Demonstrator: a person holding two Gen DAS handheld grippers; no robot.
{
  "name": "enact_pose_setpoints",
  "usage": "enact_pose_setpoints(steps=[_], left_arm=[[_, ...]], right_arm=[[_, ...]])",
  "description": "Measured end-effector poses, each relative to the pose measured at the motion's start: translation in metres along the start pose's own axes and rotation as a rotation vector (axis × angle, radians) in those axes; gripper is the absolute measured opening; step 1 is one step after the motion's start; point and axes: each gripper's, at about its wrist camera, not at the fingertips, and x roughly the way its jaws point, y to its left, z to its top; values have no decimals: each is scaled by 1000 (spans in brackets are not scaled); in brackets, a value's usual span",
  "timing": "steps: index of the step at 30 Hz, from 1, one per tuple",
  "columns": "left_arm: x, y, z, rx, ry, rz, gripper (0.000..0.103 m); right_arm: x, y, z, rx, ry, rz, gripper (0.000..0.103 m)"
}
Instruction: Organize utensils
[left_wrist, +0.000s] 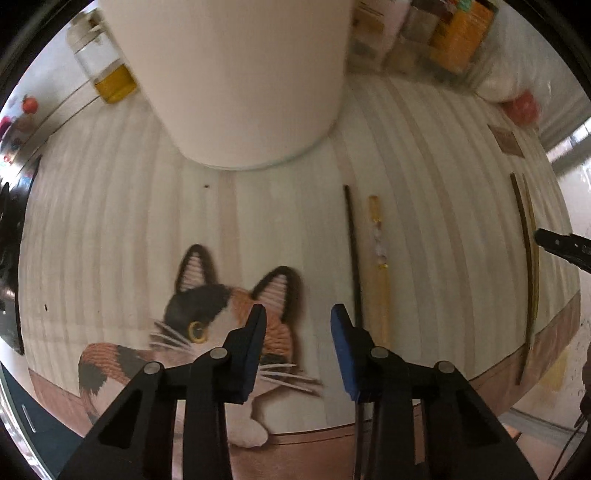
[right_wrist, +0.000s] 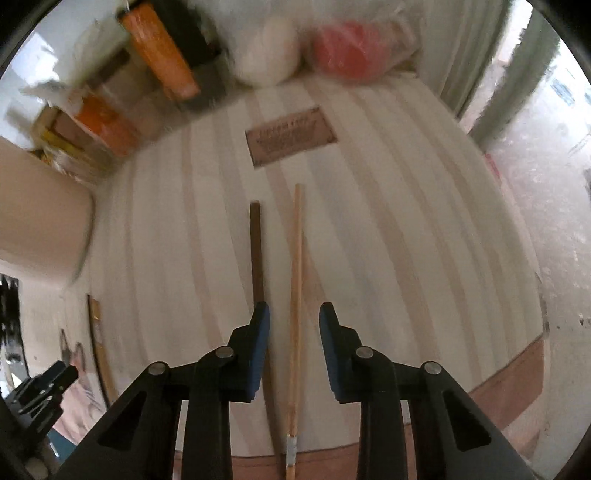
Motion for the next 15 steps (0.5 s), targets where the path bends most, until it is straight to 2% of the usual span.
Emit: enact_pose_setpoints(steps=[2,3,9,12,13,15], left_arm=[[5,-8,1,30,15,11,33],[7,-10,1,38,21,15,33],[12,-31,3,80,21,3,28],[11,-36,8,83,24,-21,12],[10,-37,9,87,23,-25,3],[14,-38,9,88,40,-14,2]], right_arm=[[4,-1,-1,-1,-7,-23,10],[5,-2,-2,1,4,-26,8],[5,-9,-10,4,11,-15,8],[5,-14,-17,8,16,-13,7],[4,-14,-17,9,16,-15,7],[6,-14,-19,7,23,-19,7]])
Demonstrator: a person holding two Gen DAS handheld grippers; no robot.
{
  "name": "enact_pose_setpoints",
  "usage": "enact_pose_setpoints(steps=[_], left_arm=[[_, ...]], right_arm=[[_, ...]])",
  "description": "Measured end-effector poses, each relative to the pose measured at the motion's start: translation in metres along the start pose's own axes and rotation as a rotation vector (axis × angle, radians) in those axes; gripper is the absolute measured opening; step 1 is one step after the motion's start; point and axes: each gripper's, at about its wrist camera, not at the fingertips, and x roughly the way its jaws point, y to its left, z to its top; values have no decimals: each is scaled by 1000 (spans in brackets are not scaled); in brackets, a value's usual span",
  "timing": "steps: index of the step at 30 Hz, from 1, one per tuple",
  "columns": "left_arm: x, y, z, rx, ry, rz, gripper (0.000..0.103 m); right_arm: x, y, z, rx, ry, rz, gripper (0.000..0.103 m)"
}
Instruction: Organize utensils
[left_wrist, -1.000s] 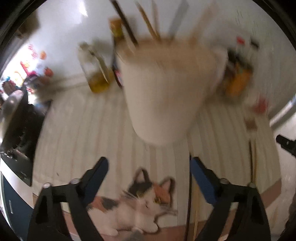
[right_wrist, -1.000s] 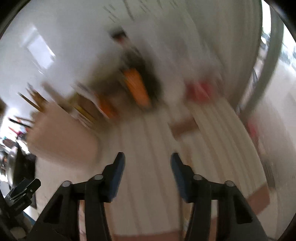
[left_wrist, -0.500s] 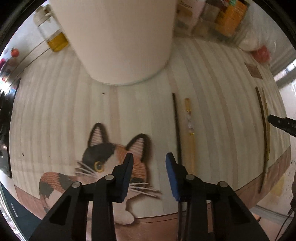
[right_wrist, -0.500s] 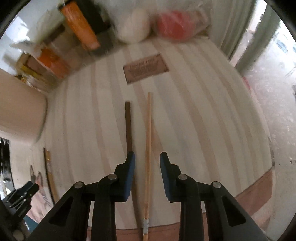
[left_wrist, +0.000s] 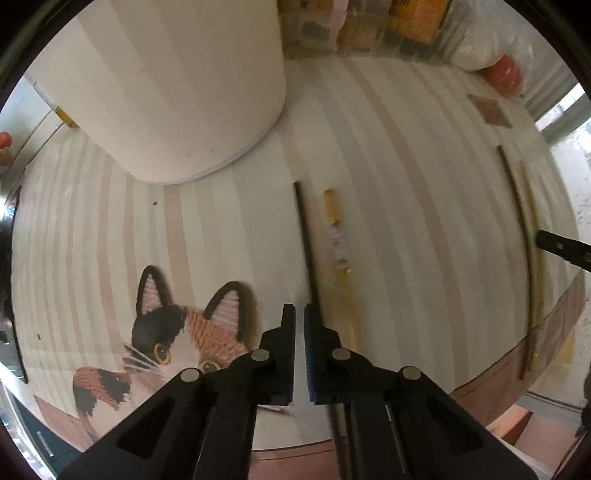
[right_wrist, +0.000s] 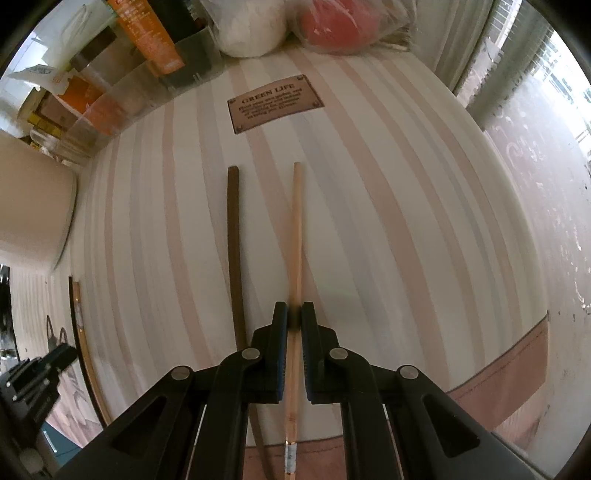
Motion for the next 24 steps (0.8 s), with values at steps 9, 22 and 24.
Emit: enact_pose_setpoints(steps=[9,22,24], left_arm=[[-7,59,-25,-115,11,-13,0],[-9,40,-27,23,-10,-135,32],[-2,28,-31,49,-5,-95,31]], right_arm=[[-8,-11,-29,100,6,51,7],[-33,46,-37,34,-42,122,0],[-38,50,-42,61,-52,139,0]])
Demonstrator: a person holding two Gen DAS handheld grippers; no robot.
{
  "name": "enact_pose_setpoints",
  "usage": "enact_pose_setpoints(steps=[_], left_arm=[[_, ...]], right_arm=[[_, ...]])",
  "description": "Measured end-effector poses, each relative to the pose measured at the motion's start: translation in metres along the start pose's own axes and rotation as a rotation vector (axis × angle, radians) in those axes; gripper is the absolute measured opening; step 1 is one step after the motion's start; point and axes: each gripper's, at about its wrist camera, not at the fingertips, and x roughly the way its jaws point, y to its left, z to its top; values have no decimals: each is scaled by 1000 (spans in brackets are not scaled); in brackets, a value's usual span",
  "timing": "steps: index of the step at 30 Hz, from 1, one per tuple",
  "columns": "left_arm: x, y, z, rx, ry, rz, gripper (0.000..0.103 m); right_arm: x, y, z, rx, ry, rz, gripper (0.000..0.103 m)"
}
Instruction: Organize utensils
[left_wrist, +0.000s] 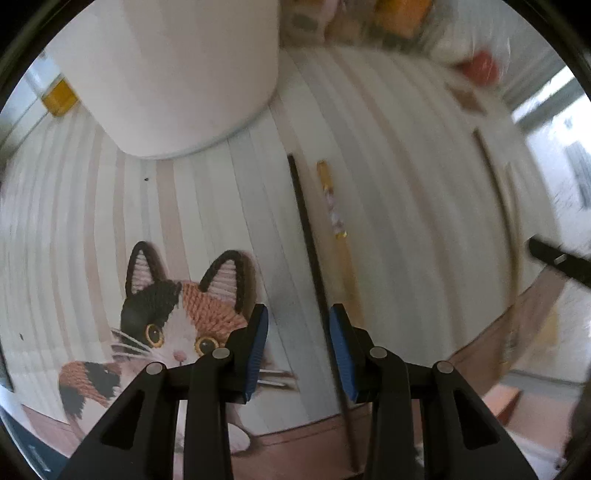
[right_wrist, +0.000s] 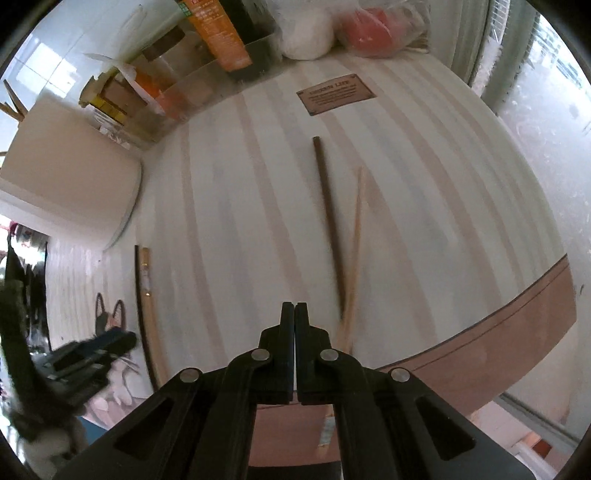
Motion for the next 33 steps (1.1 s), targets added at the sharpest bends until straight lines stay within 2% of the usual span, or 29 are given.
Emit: enact_pose_setpoints(steps=[3,4,5,7,10,13,18,20,22,24,27,28,31,33], left_arm=[[2,-13,0,50,-28,73,28],[1,-16,1,54,-36,65,13],[8,-36,7,55,-34,74,6],[9,-35,10,44,-29,67,4],[2,-9,2,-1,-21,73,4],[-2,22,-8,-75,-13,89,4],[-8,69,-26,-206,-1,97,4],[-10,83,-31,-256,2,88,4],[-14,99,-37,-292,1,77,4],[-16,108,-41,-323,2,42,4],[-15,125,-47,-375,20,-63,6],[-14,129,-46,-386,29,-84,7],[-14,135,-41,-373,23,-90,8],[-13,146,-38,-355,24,-88,8]], right_arm=[[-7,-5,-2,44,-15,3,0],[-8,-8,-3,49,-12,5,0],[-9,-10,-3,50,-7,6,1],[-12,-8,-4,42,-2,15,1],[-10,7,-4,7,11,38,4],[4,42,-2,-45,41,80,8],[36,110,6,-162,98,114,9],[48,136,7,-219,126,104,17],[61,159,9,-275,155,91,20],[77,182,9,-359,177,8,20],[89,199,8,-442,185,-93,15],[92,200,6,-451,196,-103,7],[91,196,-2,-494,215,-95,0],[88,187,-6,-484,252,-79,0]])
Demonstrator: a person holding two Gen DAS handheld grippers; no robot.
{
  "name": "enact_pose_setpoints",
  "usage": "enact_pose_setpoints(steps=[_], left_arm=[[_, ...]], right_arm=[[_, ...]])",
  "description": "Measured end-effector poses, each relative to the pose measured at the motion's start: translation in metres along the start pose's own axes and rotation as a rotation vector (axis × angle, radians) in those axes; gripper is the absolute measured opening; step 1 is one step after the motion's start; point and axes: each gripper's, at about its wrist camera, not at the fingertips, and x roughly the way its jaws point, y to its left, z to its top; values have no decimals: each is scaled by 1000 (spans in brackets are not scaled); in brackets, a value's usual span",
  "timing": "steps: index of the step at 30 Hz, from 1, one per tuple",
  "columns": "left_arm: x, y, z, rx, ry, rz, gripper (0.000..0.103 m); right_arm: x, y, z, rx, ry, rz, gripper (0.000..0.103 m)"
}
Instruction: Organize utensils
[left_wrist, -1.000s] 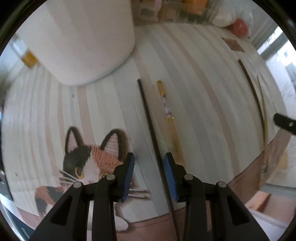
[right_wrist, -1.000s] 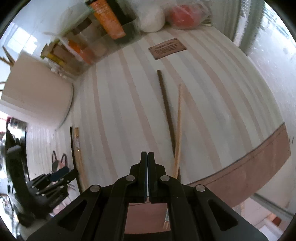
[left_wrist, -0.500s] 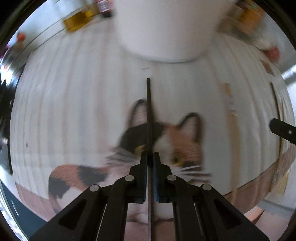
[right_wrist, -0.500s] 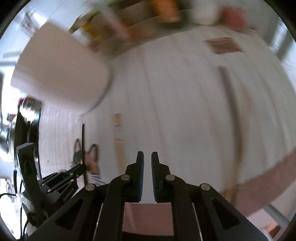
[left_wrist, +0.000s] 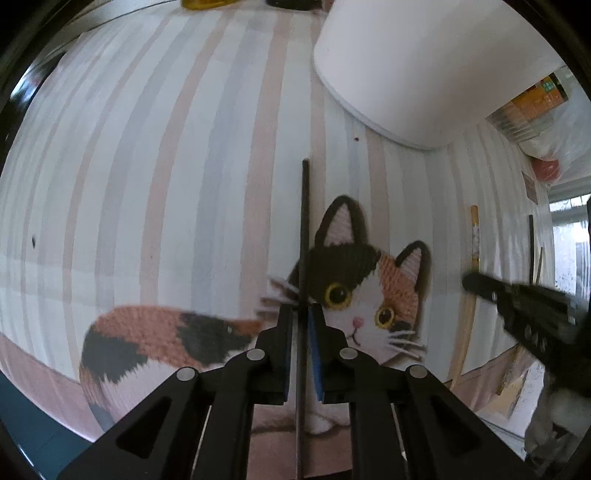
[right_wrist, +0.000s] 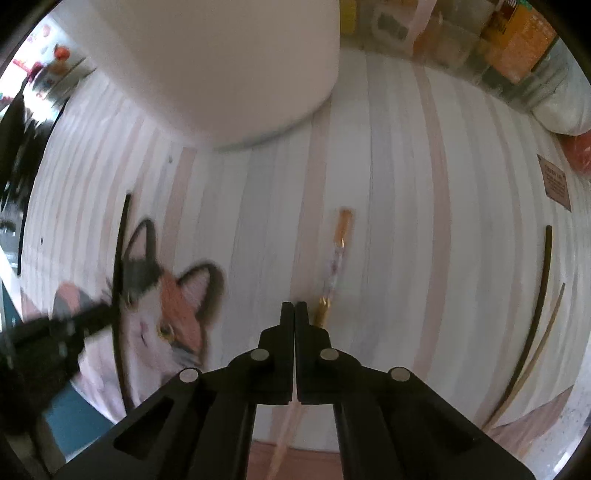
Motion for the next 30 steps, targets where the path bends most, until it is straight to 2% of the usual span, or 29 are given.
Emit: enact_pose_setpoints(steps=[4,6,7,8,12,16,18,21,24,25,30], left_arm=[[2,-5,21,27,8,3,9],[1,-14,21,37,9,12,9],[2,-16,25,48,9,21,9],[5,-23,29,61,9,36,9],[9,-38,38,106,8,94,9],[21,-63,56,137,-11,151,3],[26,-70,60,133,-19,149,3],[25,-73,63,128,-39,151,3],[12,-70,63,119,-67,138,3],[4,-68,62,117,-83,134,3],[-34,-70,55,122,-160,123,2]], right_arm=[[-20,-19,-5,66,-44,96,2],[-30,-28,-3,119,-63,138,10],[-33,-31,-2,138,-79,146,20],[-37,-34,1,152,-96,134,27],[-29,-41,11,172,-70,99,31],[-9,-39,21,161,-30,32,29],[-6,-35,25,139,-32,-24,9],[-2,-24,29,128,-41,-39,7],[-3,-20,26,132,-71,-16,6],[-6,-18,25,136,-87,2,0],[-39,-16,12,134,-182,65,0]])
